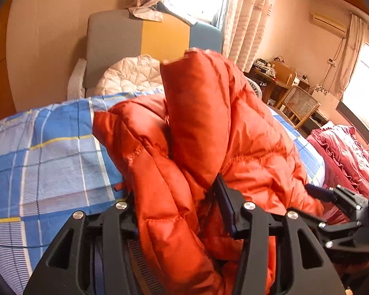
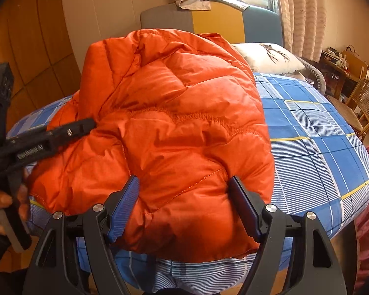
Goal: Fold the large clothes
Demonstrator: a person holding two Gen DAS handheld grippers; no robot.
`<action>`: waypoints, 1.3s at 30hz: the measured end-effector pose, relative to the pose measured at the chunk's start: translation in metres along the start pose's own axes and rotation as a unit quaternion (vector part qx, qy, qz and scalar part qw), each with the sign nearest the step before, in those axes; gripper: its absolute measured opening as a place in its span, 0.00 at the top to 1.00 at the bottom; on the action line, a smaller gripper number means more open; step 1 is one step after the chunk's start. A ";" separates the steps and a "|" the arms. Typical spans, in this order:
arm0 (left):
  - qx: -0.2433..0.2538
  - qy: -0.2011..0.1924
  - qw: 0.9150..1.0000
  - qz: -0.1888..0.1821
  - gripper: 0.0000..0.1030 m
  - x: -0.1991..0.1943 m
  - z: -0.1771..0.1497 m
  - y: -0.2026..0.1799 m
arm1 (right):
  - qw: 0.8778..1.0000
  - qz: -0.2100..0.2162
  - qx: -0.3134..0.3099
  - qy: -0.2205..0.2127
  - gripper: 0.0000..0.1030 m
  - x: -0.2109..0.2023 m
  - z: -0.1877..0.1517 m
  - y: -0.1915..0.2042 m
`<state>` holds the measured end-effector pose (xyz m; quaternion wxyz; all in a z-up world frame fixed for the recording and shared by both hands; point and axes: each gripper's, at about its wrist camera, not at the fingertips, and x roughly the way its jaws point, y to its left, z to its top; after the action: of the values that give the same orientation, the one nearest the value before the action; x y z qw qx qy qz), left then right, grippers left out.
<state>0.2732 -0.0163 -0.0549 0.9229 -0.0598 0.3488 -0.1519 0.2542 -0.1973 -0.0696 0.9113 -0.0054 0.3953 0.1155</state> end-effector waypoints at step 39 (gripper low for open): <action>-0.087 0.044 0.994 0.051 0.36 0.042 0.000 0.044 | 0.998 -0.044 -0.051 0.018 0.27 -0.001 -0.005 0.042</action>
<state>0.3142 0.0120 -0.0909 0.9045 -0.1155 0.4034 -0.0760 0.2409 -0.1572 -0.0689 0.9068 -0.0715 0.4046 0.0948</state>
